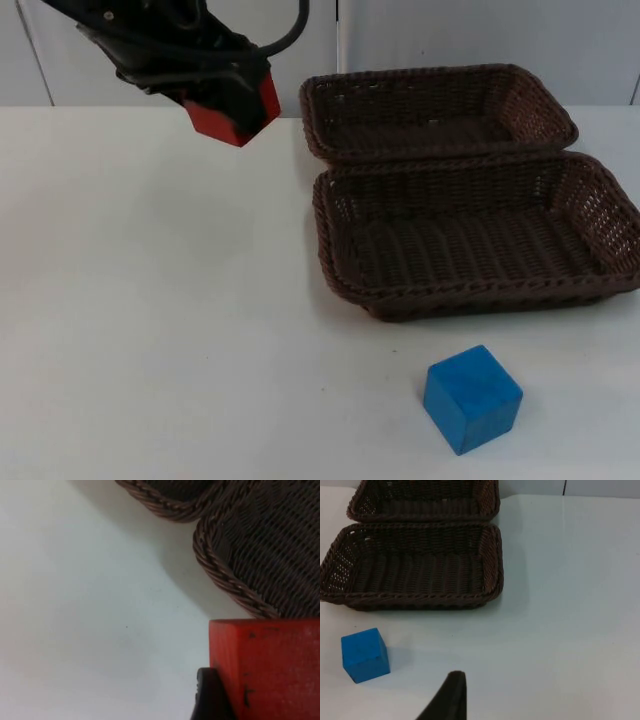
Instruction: Pick up one cube with the left hand and place it into the upper basket. Pick up one cube with the right hand and place it into the lower basket.
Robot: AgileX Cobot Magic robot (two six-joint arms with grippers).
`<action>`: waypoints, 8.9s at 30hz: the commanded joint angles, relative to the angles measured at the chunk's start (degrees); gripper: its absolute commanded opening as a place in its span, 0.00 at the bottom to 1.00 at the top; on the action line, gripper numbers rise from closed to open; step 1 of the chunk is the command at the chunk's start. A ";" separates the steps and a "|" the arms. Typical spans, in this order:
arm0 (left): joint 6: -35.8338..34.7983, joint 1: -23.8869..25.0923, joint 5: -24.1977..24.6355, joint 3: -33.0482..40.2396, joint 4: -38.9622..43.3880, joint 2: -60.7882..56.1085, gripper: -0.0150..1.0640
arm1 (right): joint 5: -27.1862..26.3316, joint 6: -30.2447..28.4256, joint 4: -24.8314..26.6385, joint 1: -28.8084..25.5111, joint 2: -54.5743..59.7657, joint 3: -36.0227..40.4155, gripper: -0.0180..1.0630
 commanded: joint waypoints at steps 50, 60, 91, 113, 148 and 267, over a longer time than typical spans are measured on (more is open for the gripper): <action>4.11 -5.99 -10.28 -57.80 -10.26 47.73 0.01 | -0.03 0.00 0.00 -0.33 -0.23 0.37 0.99; 4.11 -5.99 -13.49 -57.80 -10.21 50.78 0.01 | -0.03 0.00 0.00 -0.33 -0.23 0.37 0.99; 4.11 -5.99 -6.89 -57.80 -8.78 51.04 0.70 | -0.03 0.00 0.00 -0.33 -0.23 0.37 0.99; -3.40 -5.61 9.10 -57.80 1.00 32.16 0.70 | -0.03 0.00 0.00 -0.33 -0.23 0.37 0.99; -11.18 -4.92 31.45 -57.18 9.83 20.60 0.70 | -0.03 0.00 0.00 -0.33 -0.23 0.37 0.99; -23.14 8.01 5.70 41.01 13.59 -72.23 0.70 | -0.39 0.00 0.01 -0.33 11.23 -6.40 0.99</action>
